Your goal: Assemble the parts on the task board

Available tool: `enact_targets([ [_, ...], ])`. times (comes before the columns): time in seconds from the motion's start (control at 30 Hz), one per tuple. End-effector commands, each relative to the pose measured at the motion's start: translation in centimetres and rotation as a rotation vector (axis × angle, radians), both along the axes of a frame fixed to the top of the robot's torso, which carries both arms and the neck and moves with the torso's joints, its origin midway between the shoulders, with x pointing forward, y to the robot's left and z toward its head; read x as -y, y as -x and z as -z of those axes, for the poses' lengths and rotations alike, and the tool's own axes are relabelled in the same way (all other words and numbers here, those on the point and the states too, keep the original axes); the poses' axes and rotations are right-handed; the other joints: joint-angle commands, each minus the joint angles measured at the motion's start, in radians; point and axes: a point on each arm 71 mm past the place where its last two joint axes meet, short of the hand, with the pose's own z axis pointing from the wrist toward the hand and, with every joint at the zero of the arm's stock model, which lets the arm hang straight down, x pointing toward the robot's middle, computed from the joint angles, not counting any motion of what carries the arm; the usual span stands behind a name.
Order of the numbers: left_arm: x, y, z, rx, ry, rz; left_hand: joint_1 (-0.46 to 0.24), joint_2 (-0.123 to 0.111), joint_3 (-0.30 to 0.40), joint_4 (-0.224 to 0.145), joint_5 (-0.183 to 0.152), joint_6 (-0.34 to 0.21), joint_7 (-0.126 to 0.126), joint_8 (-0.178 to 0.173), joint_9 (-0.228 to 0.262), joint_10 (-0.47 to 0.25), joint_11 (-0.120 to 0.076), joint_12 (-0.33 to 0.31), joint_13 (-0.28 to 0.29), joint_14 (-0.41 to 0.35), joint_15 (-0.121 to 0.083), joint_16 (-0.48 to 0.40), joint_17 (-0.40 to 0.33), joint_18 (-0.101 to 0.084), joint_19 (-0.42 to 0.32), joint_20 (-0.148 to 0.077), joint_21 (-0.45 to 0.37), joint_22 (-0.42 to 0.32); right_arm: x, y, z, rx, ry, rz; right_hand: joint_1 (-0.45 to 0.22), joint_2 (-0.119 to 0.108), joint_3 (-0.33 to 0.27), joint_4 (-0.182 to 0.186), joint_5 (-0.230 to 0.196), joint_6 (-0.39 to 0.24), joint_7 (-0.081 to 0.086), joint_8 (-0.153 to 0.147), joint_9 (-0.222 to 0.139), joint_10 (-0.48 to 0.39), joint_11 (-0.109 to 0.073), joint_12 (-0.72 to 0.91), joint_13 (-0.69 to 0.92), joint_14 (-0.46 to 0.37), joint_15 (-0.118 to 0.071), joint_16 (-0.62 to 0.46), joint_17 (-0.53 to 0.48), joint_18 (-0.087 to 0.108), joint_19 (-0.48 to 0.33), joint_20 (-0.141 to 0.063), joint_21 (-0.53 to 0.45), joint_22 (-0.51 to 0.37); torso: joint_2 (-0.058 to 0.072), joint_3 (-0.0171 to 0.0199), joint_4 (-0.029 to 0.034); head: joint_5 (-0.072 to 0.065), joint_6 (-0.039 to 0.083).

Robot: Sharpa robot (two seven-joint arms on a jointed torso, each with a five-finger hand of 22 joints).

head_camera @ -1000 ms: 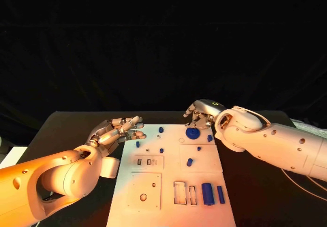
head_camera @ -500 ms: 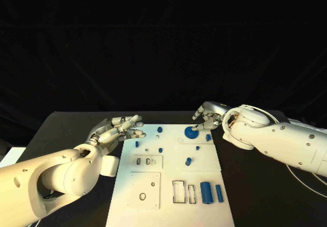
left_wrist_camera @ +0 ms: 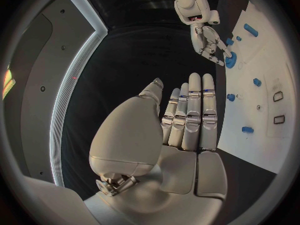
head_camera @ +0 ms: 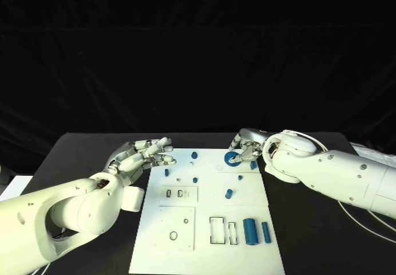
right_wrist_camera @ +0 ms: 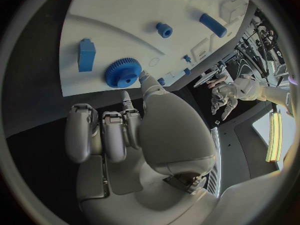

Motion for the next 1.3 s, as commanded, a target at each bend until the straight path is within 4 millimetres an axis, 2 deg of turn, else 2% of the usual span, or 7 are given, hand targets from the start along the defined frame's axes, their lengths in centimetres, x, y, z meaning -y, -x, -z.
enact_targets([
  [0.03,0.21,0.01,-0.12,0.005,0.014,0.020,0.005,-0.002,0.001,-0.005,-0.006,-0.001,0.005,-0.005,-0.001,-0.006,-0.001,-0.005,-0.001,-0.006,-0.001,-0.004,0.001,0.010,0.000,0.007,-0.007,-0.001,-0.11,0.01,0.27,0.004,0.049,-0.013,0.012,0.003,-0.004,-0.005,0.003,0.011,0.000,0.006,0.001,0.052,0.004,0.009,0.157,0.086,0.008,0.006,0.164,-0.021,0.009,-0.001,0.009,0.007,0.000,-0.0004,0.0032,-0.001,-0.002],
  [0.73,0.10,-0.10,-0.04,0.000,0.011,0.018,0.006,-0.003,0.001,-0.007,-0.006,-0.001,0.005,-0.007,0.000,-0.007,0.000,-0.005,-0.001,-0.008,0.000,-0.007,0.005,0.010,-0.002,0.008,-0.008,-0.002,0.24,0.03,0.43,0.017,0.071,-0.012,0.027,0.016,0.003,-0.018,0.007,0.021,0.000,0.013,0.001,0.063,0.003,0.033,0.182,0.088,0.008,0.012,0.176,-0.025,0.017,-0.001,0.021,0.029,0.000,-0.0015,0.0107,-0.010,-0.006],
  [1.3,-0.04,-0.14,0.00,-0.002,0.009,0.016,0.006,-0.002,0.001,-0.008,-0.006,-0.001,0.006,-0.007,0.000,-0.007,0.000,-0.006,-0.001,-0.008,0.000,-0.007,0.006,0.010,-0.002,0.008,-0.008,-0.003,0.61,0.44,0.59,0.013,0.081,-0.018,0.034,0.017,0.005,-0.026,0.008,0.022,0.000,0.014,0.001,0.067,0.004,0.039,0.188,0.089,0.008,0.014,0.180,-0.026,0.021,-0.001,0.025,0.037,0.000,-0.0016,0.0138,-0.013,-0.009],
])
